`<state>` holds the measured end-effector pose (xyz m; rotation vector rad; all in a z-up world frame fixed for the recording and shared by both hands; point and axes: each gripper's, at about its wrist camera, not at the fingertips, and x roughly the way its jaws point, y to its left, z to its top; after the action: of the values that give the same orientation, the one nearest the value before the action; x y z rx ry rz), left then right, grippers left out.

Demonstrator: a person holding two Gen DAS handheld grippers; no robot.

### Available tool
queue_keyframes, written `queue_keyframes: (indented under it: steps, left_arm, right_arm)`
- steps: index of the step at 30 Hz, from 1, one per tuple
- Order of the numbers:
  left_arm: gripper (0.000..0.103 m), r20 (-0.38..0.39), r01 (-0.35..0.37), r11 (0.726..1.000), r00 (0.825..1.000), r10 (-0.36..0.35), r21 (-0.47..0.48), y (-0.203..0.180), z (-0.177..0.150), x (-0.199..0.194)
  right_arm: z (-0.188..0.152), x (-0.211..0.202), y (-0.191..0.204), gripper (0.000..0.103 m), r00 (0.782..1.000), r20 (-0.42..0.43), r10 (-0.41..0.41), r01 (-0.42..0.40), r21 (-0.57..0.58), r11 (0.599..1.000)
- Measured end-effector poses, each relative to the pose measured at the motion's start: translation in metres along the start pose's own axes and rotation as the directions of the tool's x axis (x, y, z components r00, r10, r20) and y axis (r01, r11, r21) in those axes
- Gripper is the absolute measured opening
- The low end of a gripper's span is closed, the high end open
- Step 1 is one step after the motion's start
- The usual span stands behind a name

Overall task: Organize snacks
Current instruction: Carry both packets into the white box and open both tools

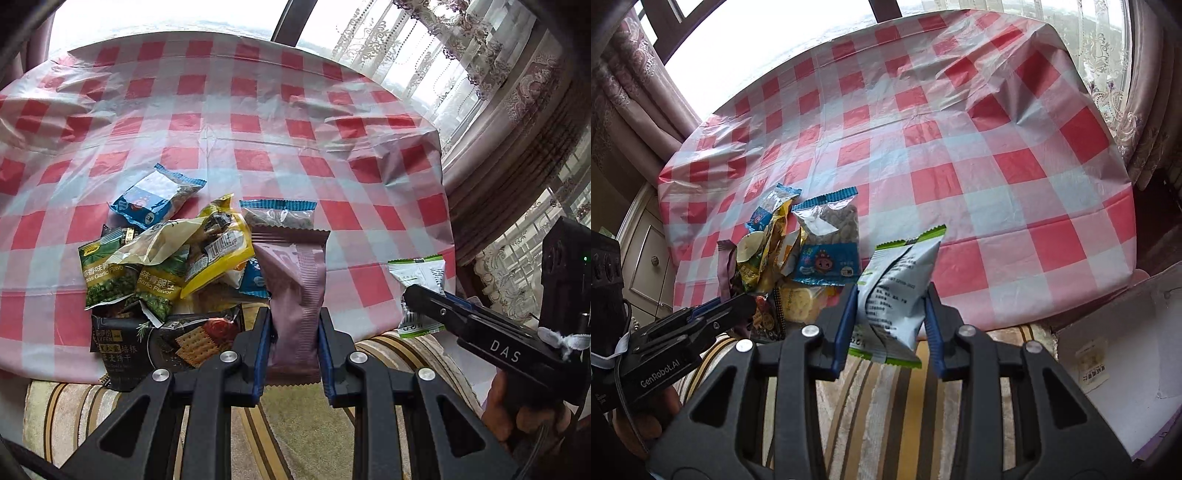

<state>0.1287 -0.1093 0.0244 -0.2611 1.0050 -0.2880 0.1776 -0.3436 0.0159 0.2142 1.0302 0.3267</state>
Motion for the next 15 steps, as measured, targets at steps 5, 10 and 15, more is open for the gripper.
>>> queue_keyframes:
  steps: [5,10,15]
  left_arm:
    - [0.024,-0.034,0.056,0.992,0.998,-0.052,0.111,-0.055,0.006,0.02]
    - [0.024,-0.093,0.132,0.97,0.989,-0.115,0.206,-0.11,0.006,0.042]
    - [0.024,-0.17,0.212,0.942,0.97,-0.171,0.261,-0.156,0.0,0.067]
  right_arm:
    - [-0.002,-0.018,-0.049,0.039,0.999,0.029,-0.037,0.034,0.089,0.995]
    - [-0.008,-0.034,-0.104,0.039,0.994,0.049,-0.093,0.082,0.187,0.979]
    - [-0.022,-0.046,-0.155,0.039,0.988,0.056,-0.144,0.123,0.277,0.953]
